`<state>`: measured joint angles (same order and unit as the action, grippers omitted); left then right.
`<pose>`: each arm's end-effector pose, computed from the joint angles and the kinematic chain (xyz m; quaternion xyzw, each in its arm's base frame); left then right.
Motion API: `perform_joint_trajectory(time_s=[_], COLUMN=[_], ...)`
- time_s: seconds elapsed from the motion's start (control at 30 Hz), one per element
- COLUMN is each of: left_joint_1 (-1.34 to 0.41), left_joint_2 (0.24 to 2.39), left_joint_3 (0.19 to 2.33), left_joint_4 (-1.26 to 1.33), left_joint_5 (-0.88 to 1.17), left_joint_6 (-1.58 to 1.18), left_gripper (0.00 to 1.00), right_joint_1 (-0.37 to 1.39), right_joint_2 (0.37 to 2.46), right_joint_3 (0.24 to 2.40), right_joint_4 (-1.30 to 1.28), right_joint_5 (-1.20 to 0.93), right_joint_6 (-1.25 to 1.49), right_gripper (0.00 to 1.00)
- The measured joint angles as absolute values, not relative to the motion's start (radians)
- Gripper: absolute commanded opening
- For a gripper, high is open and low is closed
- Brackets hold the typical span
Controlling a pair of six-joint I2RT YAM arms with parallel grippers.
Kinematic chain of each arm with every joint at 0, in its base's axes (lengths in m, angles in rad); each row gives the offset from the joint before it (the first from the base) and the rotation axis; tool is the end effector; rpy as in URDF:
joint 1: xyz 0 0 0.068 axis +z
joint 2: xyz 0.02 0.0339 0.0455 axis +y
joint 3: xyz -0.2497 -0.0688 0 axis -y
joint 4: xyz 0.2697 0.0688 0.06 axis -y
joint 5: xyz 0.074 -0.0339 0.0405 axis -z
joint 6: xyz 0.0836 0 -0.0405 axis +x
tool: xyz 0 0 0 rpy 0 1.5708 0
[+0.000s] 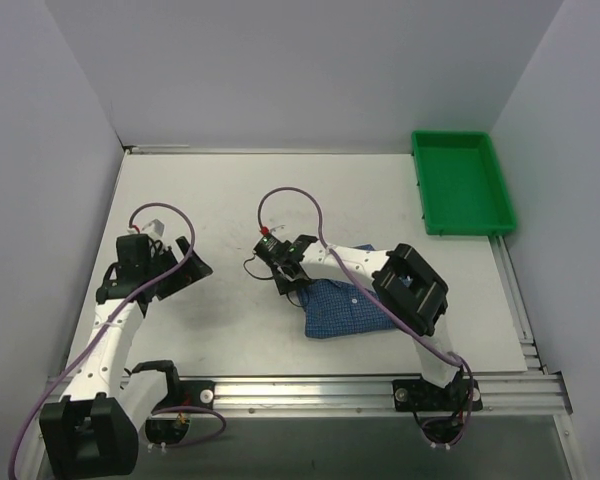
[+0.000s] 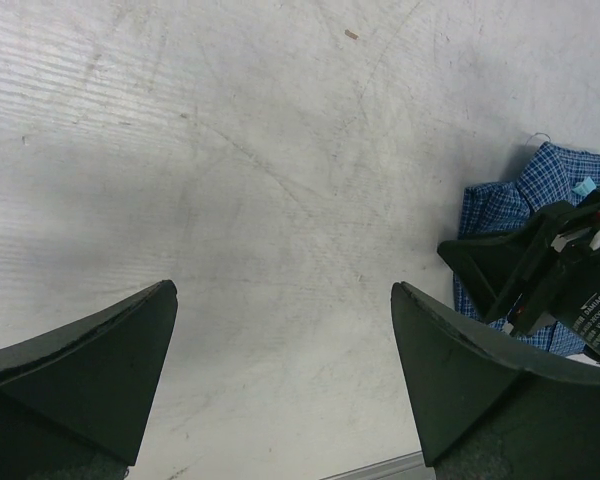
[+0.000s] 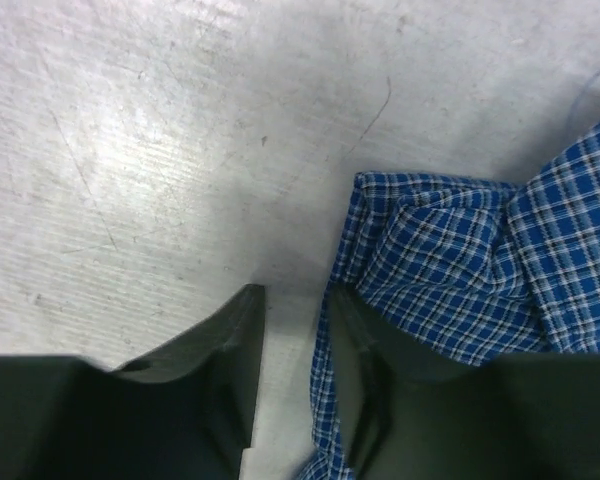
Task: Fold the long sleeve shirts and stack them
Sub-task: Neatly place the folded shirt to the corner
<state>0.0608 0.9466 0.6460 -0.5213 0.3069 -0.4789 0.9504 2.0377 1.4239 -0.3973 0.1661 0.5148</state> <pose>0.2551 -0.0098 0.1810 -0.1913 0.9014 -0.2142 0.3241 0.2848 0.3748 0.0976 -0.1846 0.9401 0.1248 0.2580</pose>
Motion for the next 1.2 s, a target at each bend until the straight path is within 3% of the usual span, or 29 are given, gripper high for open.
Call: perform_joint_trajectory(time_s=[0.2,0.73,1.07,1.17,1.2], left_joint_1=[0.08,0.088,0.087,0.087,0.087], left_joint_2=[0.946,0.941,0.939,0.934,0.933], left_joint_3=[0.646,0.646,0.646,0.646,0.646], left_joint_4=[-0.521,-0.521,-0.521,-0.521,-0.521], left_joint_5=[0.329,0.375,0.398,0.402,0.402], left_joint_6=[-0.463,-0.459,-0.459,-0.459,-0.459], left_gripper=[0.97,0.97,0.97,0.97,0.97], right_joint_1=[0.943,0.659,0.466,0.431,0.434], right_joint_2=[2.029,1.818,1.807,1.782,1.76], right_joint_3=[1.408,1.087,1.037,1.034,1.032], right_joint_4=[-0.418,-0.505,-0.544,-0.561,-0.566], right_joint_5=[0.208,0.301,0.41,0.419,0.413], right_joint_6=[0.501,0.205,0.102,0.131,0.143], right_gripper=[0.0,0.0,0.0,0.08,0.18])
